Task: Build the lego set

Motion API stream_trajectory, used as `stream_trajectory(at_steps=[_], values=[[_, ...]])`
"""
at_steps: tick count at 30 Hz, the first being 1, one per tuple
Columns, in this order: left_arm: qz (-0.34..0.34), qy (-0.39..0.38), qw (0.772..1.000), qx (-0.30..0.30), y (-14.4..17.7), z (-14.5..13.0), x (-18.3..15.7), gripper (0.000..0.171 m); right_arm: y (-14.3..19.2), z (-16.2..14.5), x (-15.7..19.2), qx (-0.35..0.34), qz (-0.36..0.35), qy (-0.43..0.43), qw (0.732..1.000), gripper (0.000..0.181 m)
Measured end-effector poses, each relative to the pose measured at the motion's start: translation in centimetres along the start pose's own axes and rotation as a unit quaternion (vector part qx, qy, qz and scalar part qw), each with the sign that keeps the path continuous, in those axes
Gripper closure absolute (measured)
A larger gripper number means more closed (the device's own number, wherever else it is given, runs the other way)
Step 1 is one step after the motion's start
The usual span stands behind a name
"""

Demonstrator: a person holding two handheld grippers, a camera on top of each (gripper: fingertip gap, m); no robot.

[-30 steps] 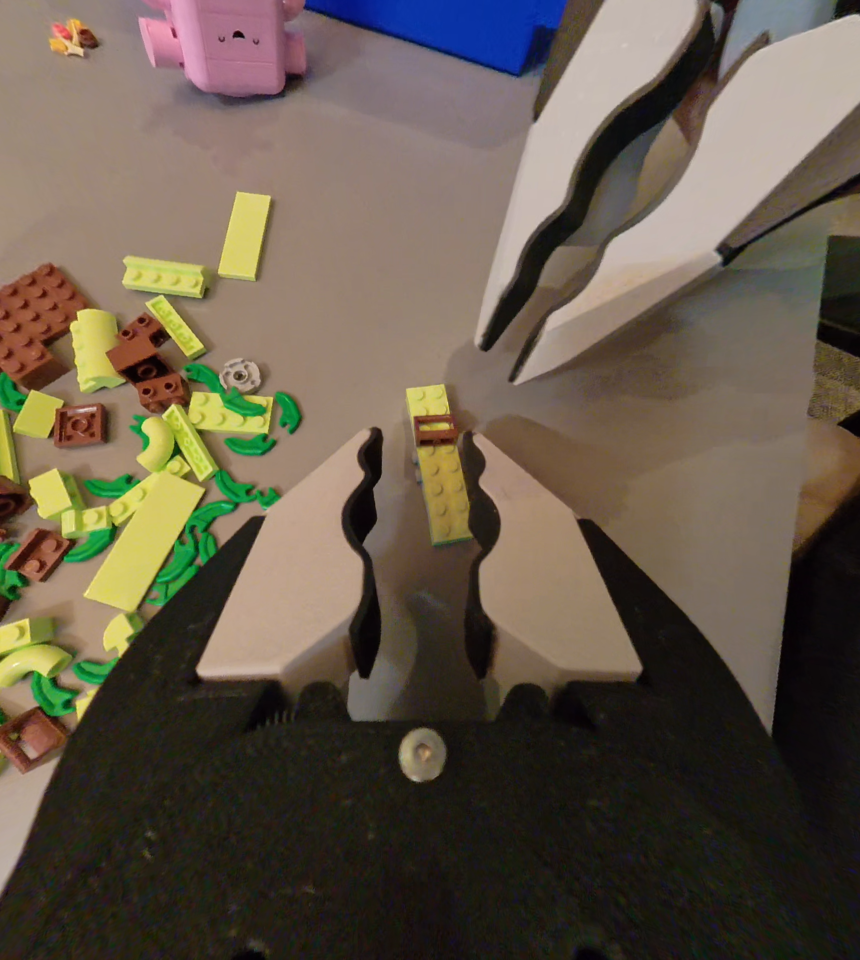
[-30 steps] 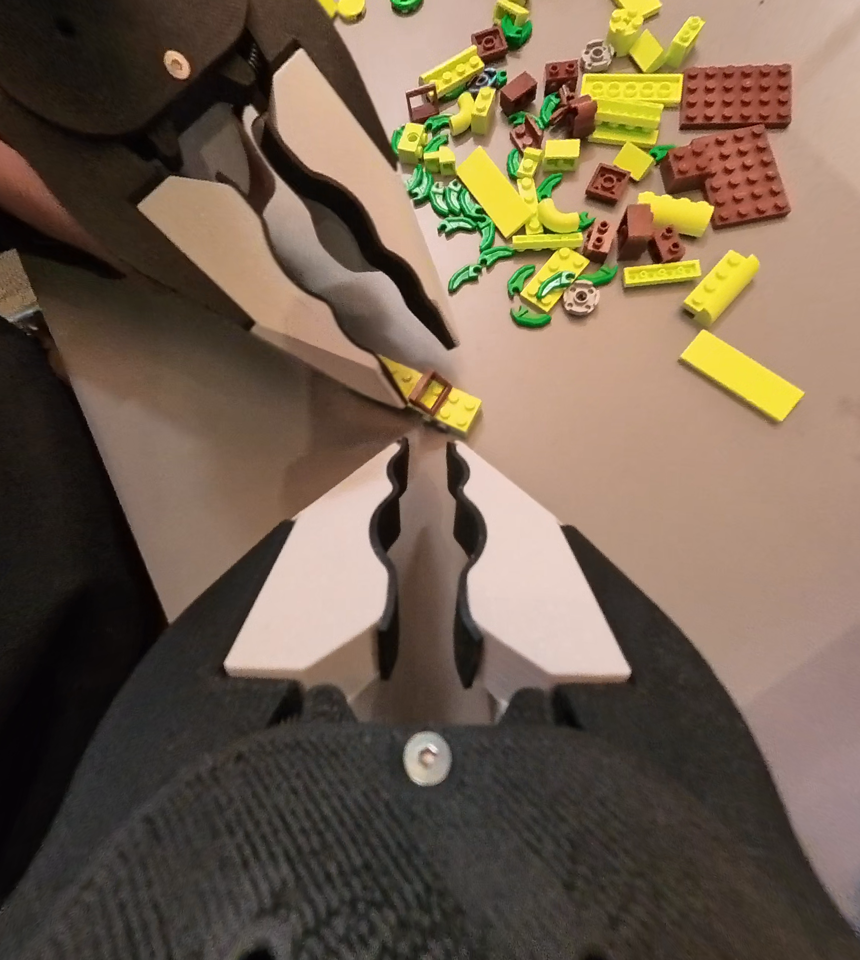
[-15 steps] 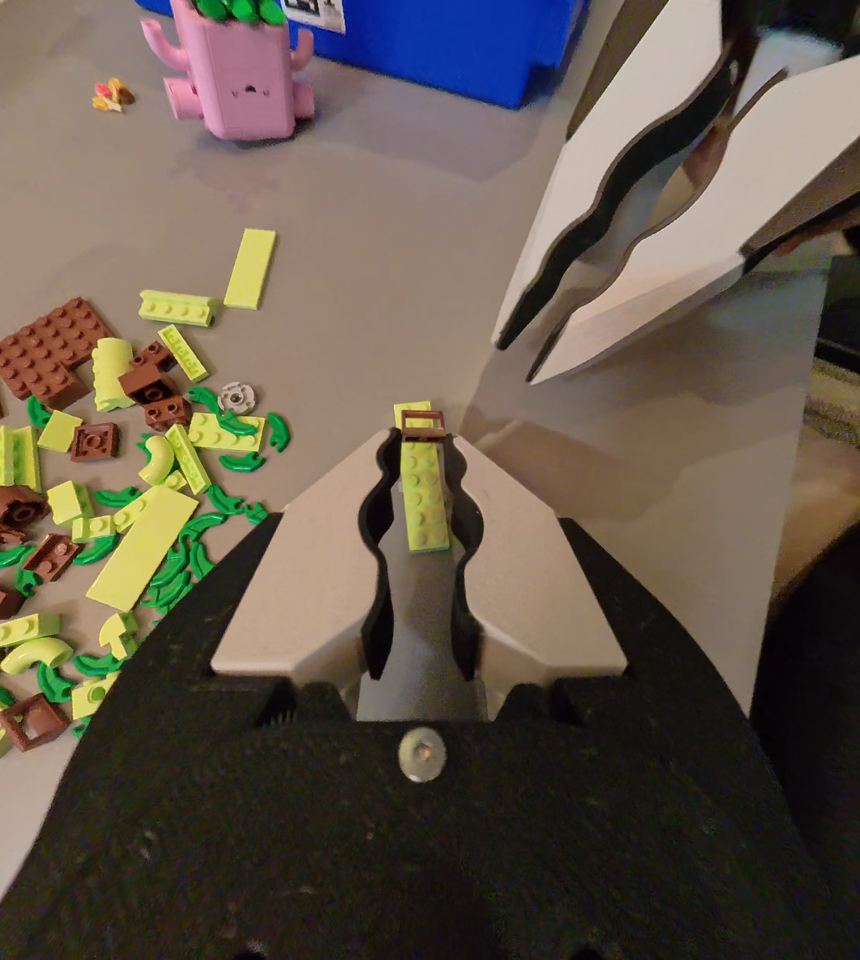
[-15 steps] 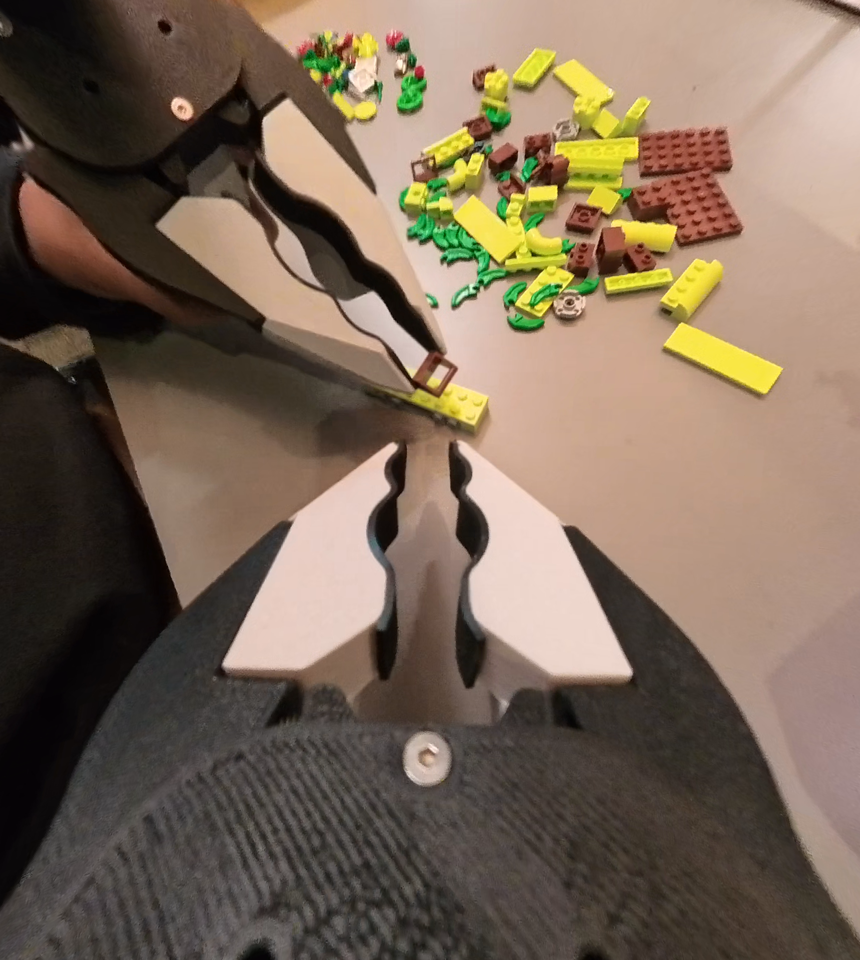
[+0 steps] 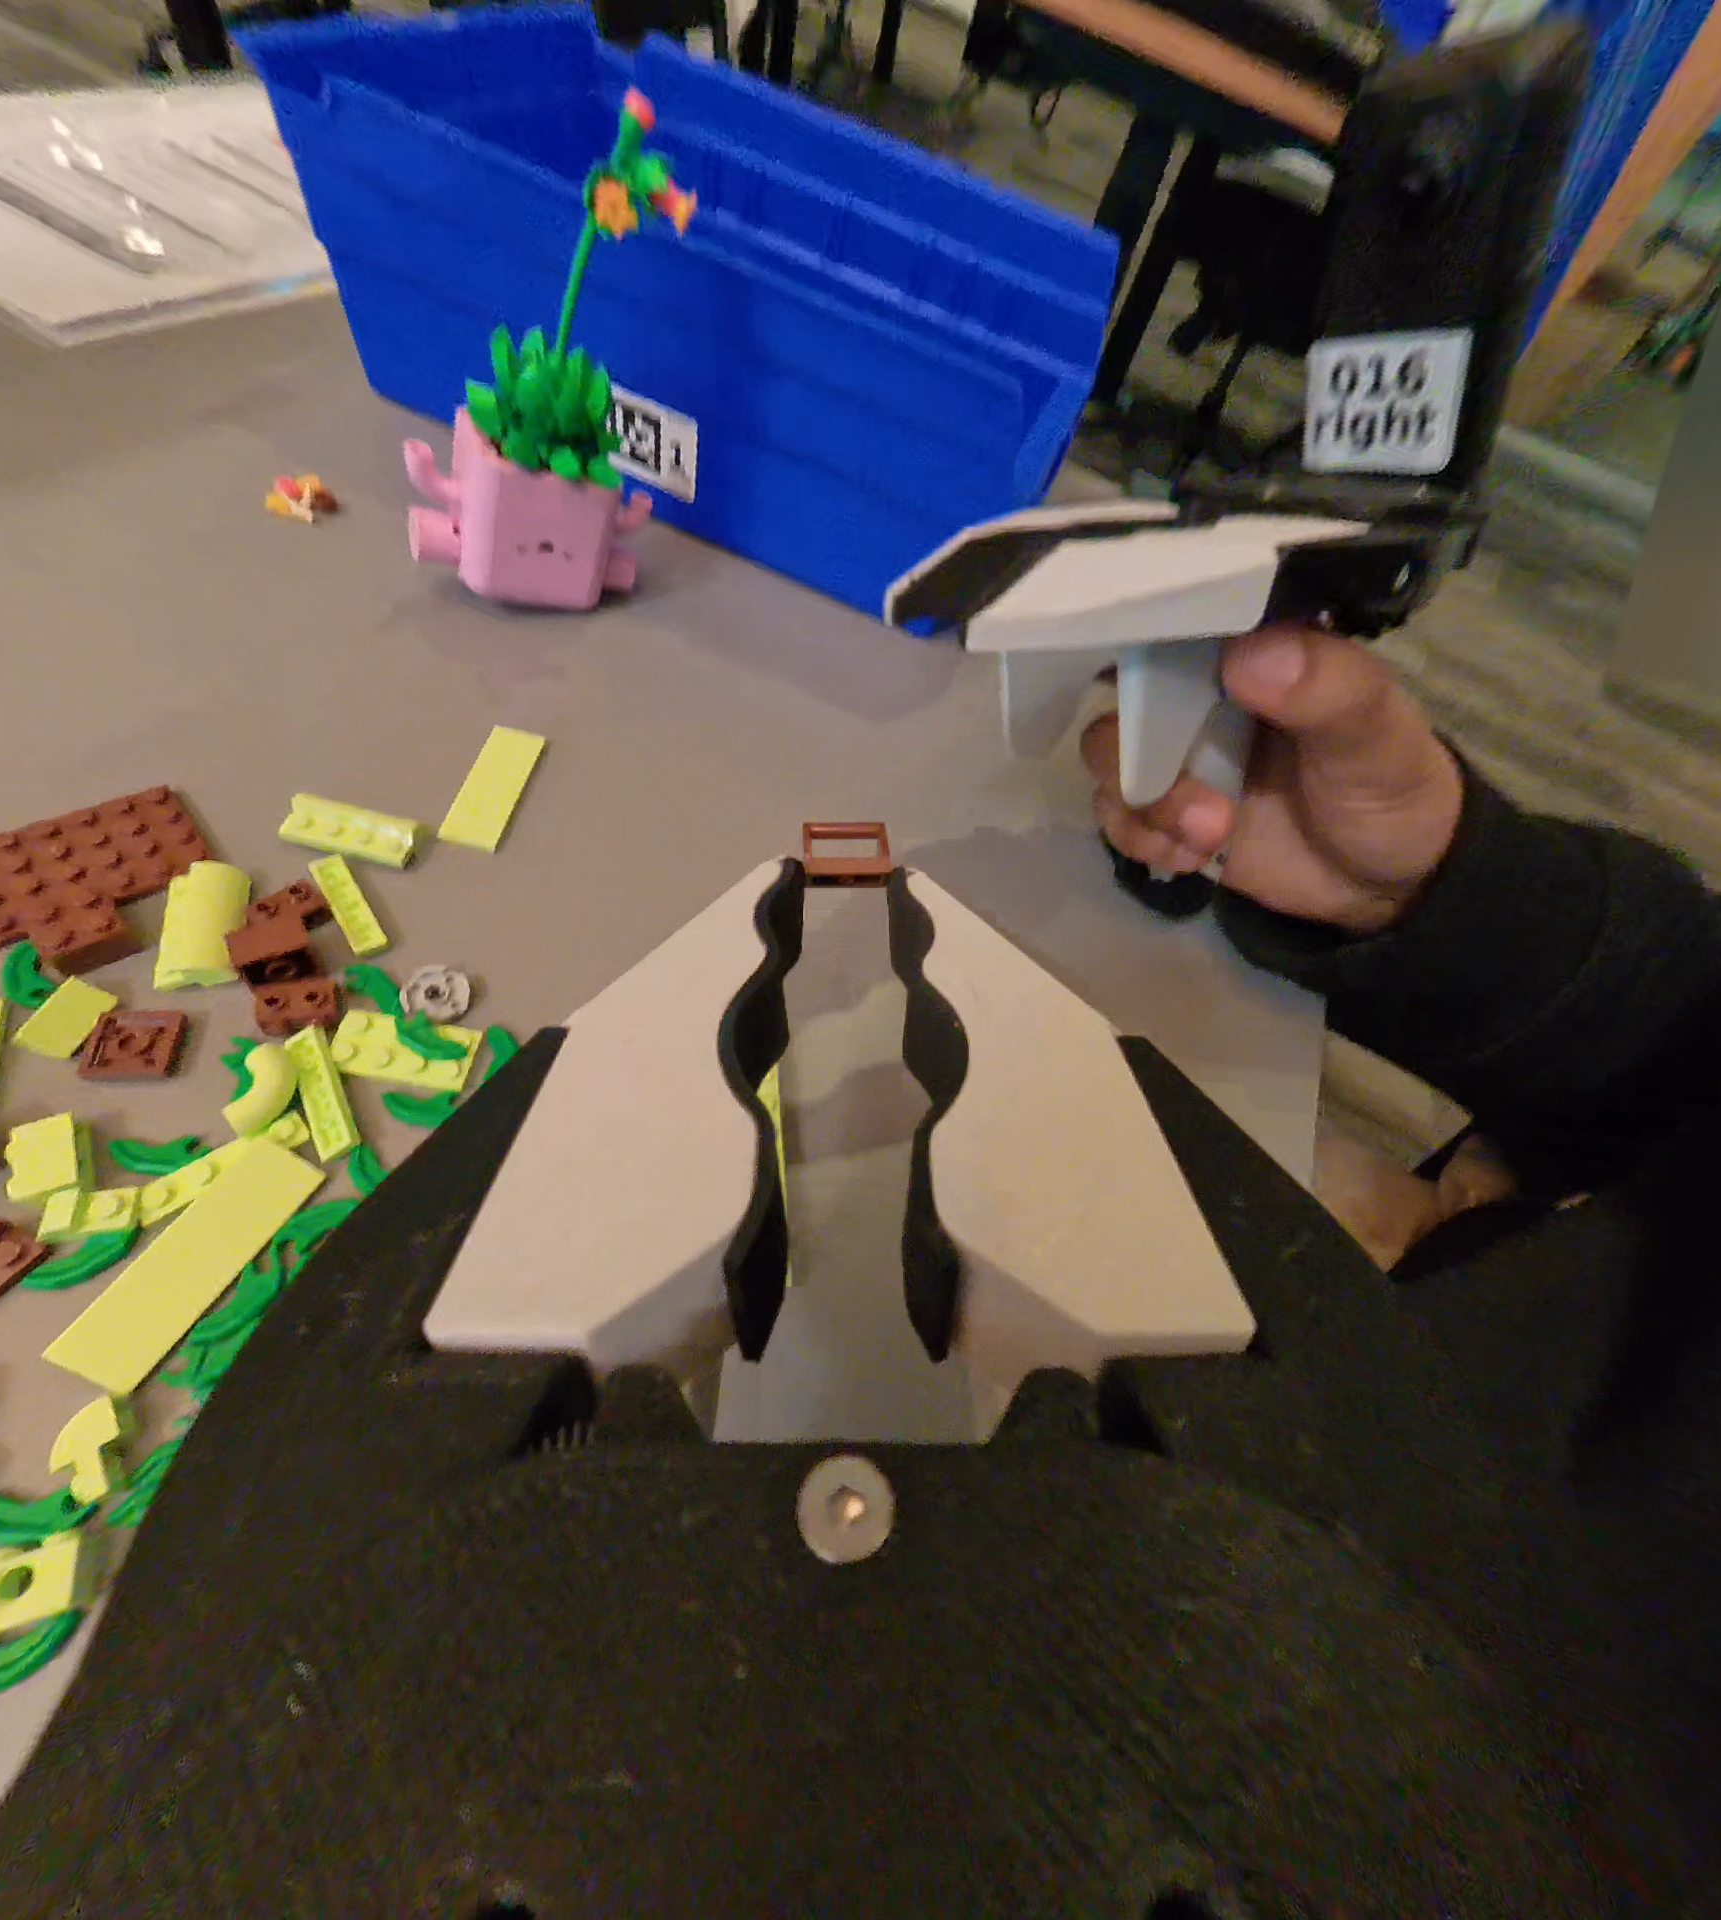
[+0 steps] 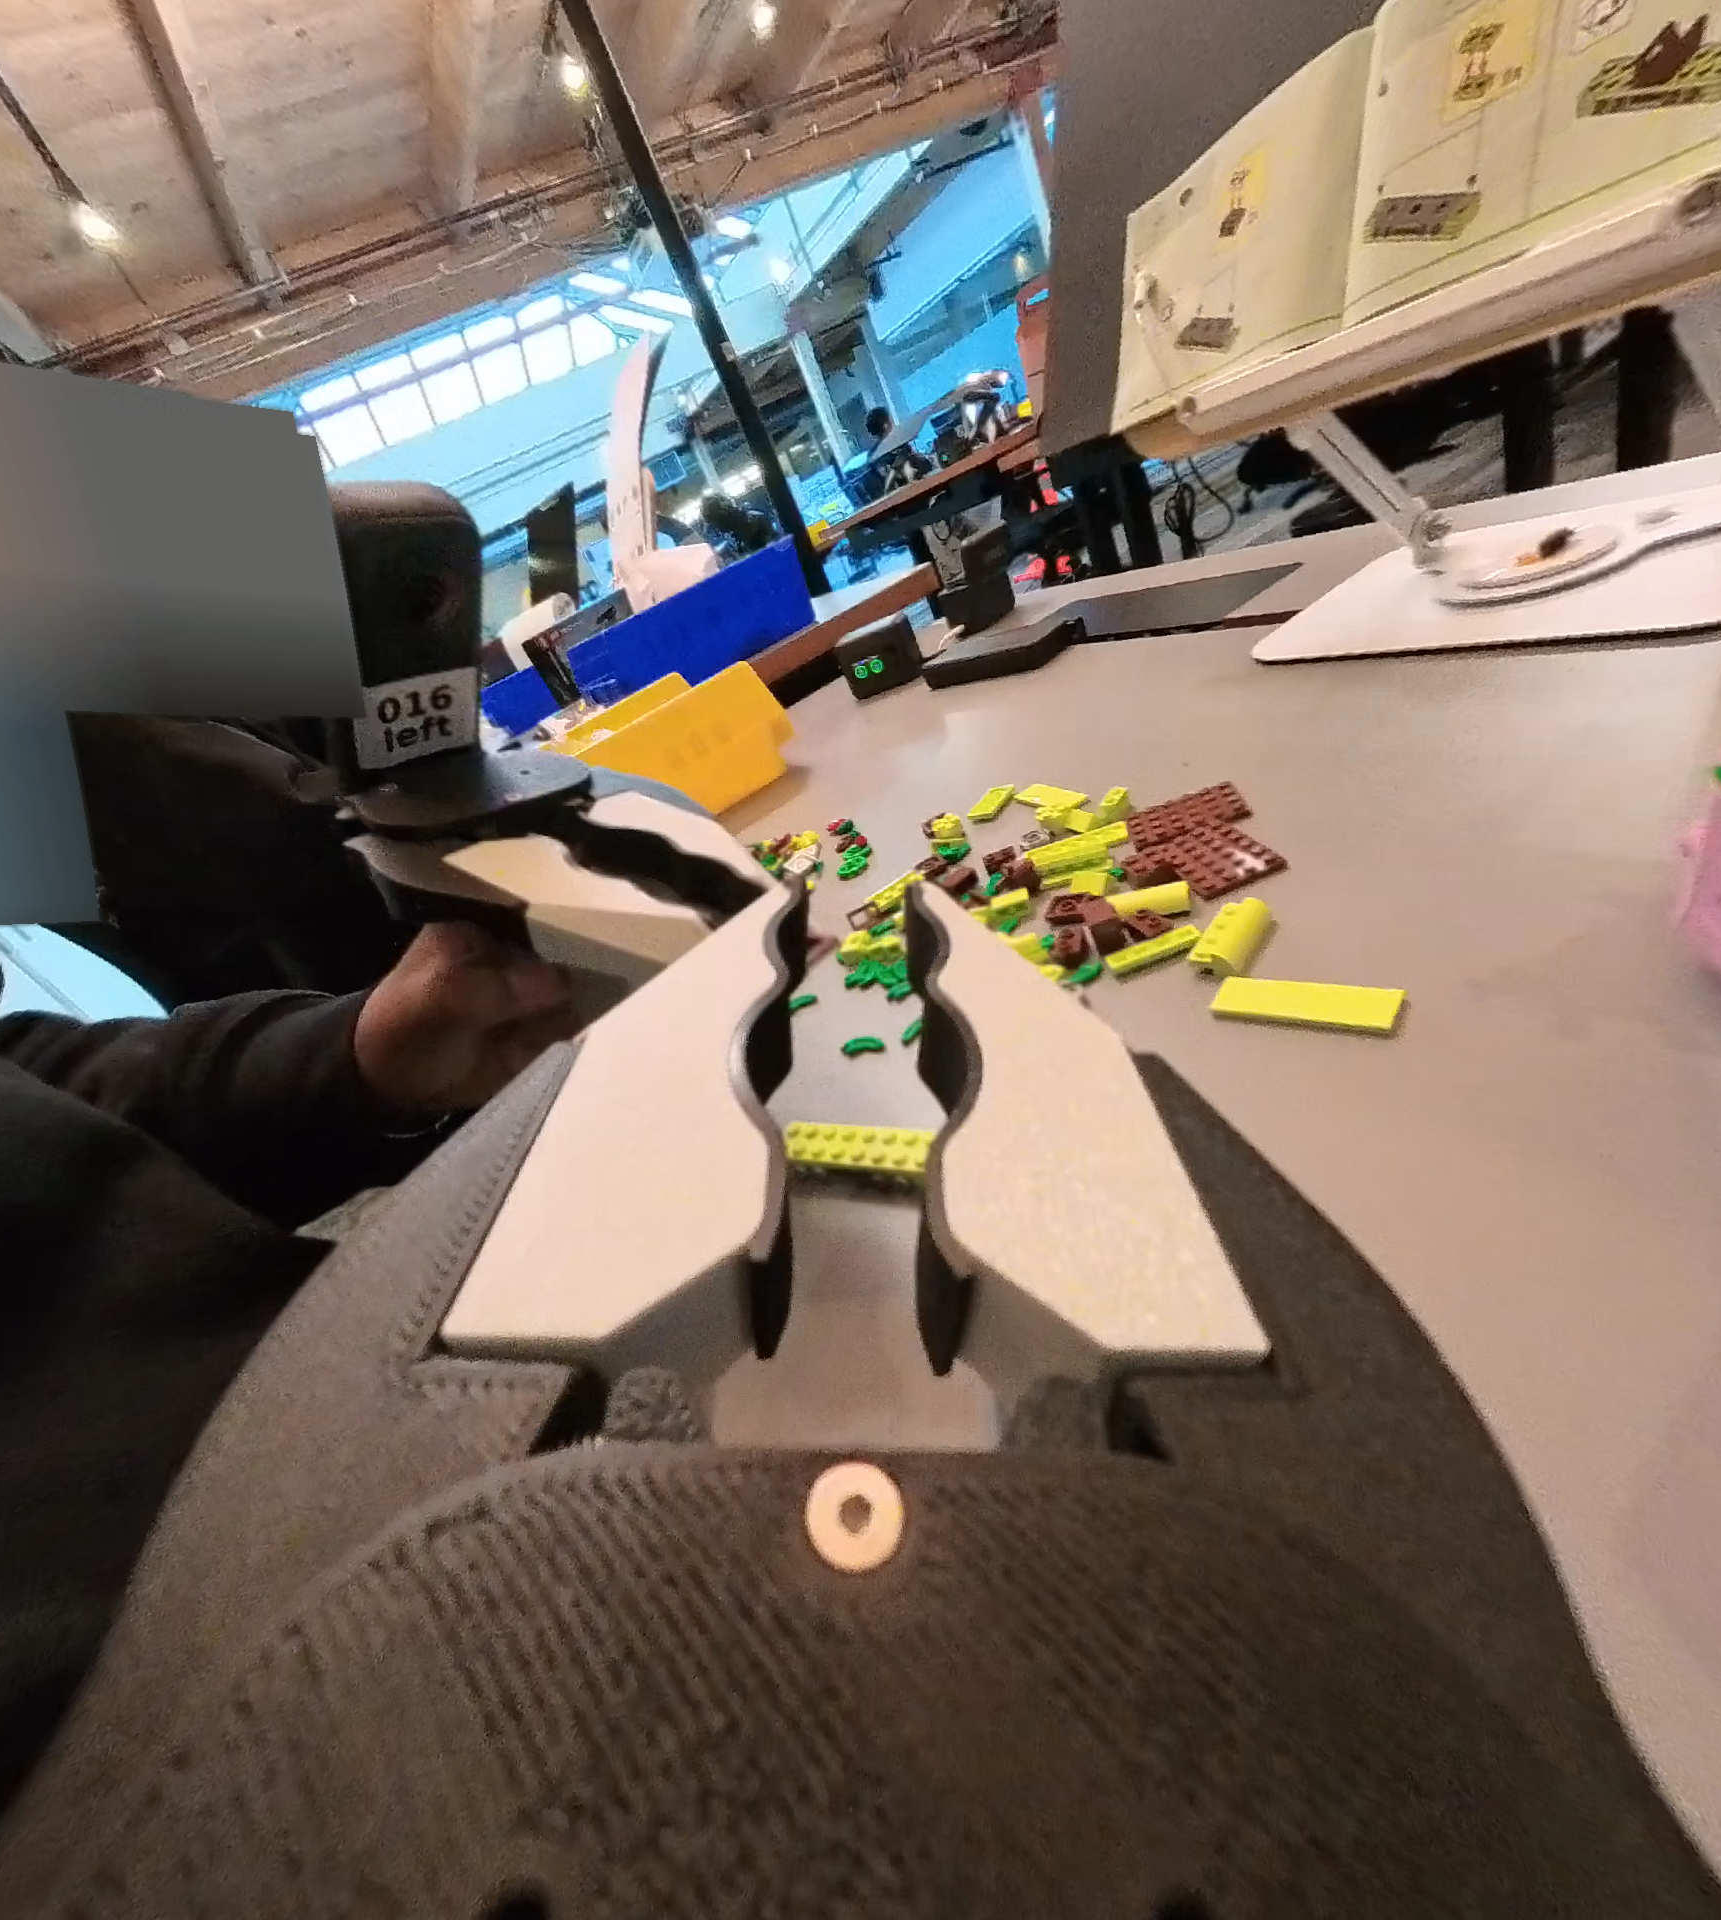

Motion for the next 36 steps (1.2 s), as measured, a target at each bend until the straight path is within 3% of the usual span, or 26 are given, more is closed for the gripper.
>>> stream_trajectory(at_steps=[4, 11, 16, 21, 30, 36], values=[[0.016, 0.000, 0.999, -0.040, -0.3, 0.8, -0.1, 0.157, 1.0, -0.7, -0.9, 0.020, -0.017, 0.000, 1.000, 0.165], [0.054, -0.034, 0.997, -0.042, -0.9, 0.8, -0.9, 0.157, 0.9, -1.4, -0.7, 0.026, 0.001, -0.039, 0.999, 0.159], [0.045, -0.039, 0.997, -0.051, -1.3, 1.2, -1.2, 0.157, 1.2, -1.2, -0.9, 0.010, 0.010, -0.062, 0.998, 0.151], [0.043, -0.055, 0.996, -0.056, -1.3, 1.2, -1.2, 0.158, 1.0, -1.2, -0.3, -0.005, 0.042, -0.104, 0.994, 0.165], [0.018, -0.110, 0.989, -0.096, 0.7, 0.8, -2.8, 0.158, -0.8, -2.3, 2.1, 0.000, 0.161, -0.258, 0.953, 0.165], [0.027, -0.162, 0.983, -0.080, 1.4, 0.1, -3.0, 0.158, -1.3, -2.4, 3.3, -0.001, 0.206, -0.306, 0.929, 0.171]])
Point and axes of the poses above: each gripper's, where its closed fingertips meet, y back along the fingers, z out of its top, x = y × z across the jaws, the point moved 2 cm from there along y, back along the fingers, and after that the axes turned 14 degrees about y, right-handed, at the moved point
